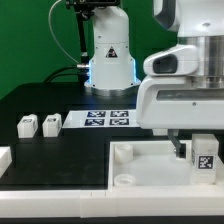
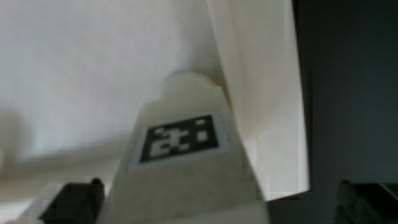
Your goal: Assemble one leg
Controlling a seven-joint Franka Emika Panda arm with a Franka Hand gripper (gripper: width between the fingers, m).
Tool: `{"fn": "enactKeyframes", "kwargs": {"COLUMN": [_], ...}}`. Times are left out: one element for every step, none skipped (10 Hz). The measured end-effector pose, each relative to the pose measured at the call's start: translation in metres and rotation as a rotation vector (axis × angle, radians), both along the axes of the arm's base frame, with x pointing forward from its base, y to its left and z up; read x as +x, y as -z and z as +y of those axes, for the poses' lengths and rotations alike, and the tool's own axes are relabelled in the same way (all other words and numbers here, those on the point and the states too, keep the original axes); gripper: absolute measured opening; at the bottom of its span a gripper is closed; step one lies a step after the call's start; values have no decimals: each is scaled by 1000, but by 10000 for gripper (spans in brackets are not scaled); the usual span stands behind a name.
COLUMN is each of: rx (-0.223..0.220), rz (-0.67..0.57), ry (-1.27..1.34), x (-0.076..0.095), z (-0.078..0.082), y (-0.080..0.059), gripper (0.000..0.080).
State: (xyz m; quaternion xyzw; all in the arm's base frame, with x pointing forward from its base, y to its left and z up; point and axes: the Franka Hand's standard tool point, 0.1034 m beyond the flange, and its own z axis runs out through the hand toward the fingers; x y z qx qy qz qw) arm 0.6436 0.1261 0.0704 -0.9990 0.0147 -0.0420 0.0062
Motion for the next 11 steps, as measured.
{"fn": "enactKeyframes", "kwargs": {"rx": [-13, -12, -8, -6, 3, 8, 15, 22, 26, 46, 80], "rz": [21, 15, 17, 17, 19, 20, 21, 21, 18, 24, 41], "ry": [-136, -136, -81, -66, 47, 163, 261, 394, 539, 774, 1001], "x": [0, 1, 1, 1, 1, 1, 1, 1, 1, 0, 0], "z": [-2, -2, -2, -2, -2, -5, -6, -7, -8, -10, -13], "y": [-3, -2, -2, -2, -2, -1, -1, 0, 0, 0, 1], "gripper": [649, 649, 529, 529, 346, 294, 294, 294, 294, 294, 294]}}
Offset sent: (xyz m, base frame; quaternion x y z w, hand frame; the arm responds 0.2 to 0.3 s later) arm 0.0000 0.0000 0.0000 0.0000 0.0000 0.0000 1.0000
